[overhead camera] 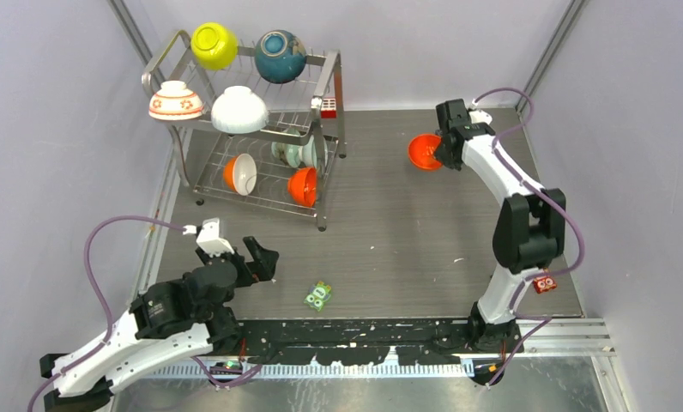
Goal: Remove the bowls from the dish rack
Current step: Place the bowl at the center of the board.
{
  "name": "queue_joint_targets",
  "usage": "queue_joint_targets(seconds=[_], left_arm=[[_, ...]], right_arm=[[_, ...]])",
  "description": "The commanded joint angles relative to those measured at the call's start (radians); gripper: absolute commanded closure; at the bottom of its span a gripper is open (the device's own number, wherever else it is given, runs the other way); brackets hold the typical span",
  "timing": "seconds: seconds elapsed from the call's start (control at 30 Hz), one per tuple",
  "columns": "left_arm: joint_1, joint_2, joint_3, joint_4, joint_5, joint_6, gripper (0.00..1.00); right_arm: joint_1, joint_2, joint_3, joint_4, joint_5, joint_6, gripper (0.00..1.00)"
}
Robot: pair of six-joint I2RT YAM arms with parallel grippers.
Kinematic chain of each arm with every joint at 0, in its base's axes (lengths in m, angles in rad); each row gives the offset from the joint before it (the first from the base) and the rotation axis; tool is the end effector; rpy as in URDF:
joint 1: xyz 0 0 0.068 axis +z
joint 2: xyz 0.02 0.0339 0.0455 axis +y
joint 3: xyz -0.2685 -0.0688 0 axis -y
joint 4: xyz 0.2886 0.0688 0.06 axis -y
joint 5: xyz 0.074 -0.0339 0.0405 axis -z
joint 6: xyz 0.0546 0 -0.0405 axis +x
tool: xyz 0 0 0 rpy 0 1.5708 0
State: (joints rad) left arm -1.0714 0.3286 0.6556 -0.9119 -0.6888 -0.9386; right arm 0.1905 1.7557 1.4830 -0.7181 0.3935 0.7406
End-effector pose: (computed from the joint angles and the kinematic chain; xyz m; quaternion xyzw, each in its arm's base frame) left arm 0.0864 -0.0859 0.2855 -0.1044 0.8380 -0.2166 0.4899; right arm 0.4278 0.0612 0.2534 0.3090 0.8893 -0.0415 0.3347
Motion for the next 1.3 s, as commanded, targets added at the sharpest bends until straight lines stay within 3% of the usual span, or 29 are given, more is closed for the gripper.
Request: queue_joint_targets(seconds=[0.0, 0.27, 0.63, 1.27], left_arm=[[0.001, -0.032, -0.008, -0.048, -0.063, -0.063, 0.0], [0.001, -0.077, -0.049, -0.06, -0.044, -0.088, 0.0], [0.002, 0.042, -0.014, -0.101, -0.021, -0.113, 0.0], [0.002, -0.001, -0.048, -0.107, -0.031, -0.137, 0.0]], right_arm=[[-0.032, 0.103, 0.158, 0.084, -0.001, 0.005, 0.99], [-0.078, 0.323, 0.384, 0.047, -0.076, 0.011, 0.99], [-0.076, 0.483, 0.556, 0.002, -0.145, 0.02, 0.99], [-0.012, 0.58, 0.612, -0.004, -0.123, -0.049, 0.99]])
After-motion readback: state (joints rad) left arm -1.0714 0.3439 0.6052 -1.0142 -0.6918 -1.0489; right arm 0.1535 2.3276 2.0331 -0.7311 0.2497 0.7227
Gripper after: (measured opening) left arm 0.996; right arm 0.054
